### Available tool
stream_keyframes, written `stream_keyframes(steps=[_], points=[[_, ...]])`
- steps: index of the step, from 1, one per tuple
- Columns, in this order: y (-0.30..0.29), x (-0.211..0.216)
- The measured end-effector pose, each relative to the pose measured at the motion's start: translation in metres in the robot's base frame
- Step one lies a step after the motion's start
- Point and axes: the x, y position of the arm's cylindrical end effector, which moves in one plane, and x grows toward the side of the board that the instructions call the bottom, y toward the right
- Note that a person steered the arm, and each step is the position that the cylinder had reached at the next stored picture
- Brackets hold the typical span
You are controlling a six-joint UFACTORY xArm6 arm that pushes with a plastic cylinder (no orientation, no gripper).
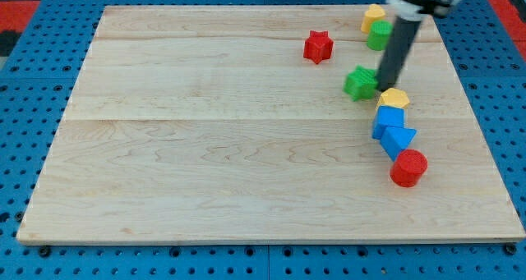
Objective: Place the green circle above the red star
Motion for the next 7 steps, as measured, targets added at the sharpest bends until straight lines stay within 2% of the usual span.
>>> stream_keyframes(steps=[3,4,5,6,7], points=[[-0.050,-0.010],[-0.005,-0.009],[0.085,-0.012],[0.130,-0.041],[0.130,-0.110]])
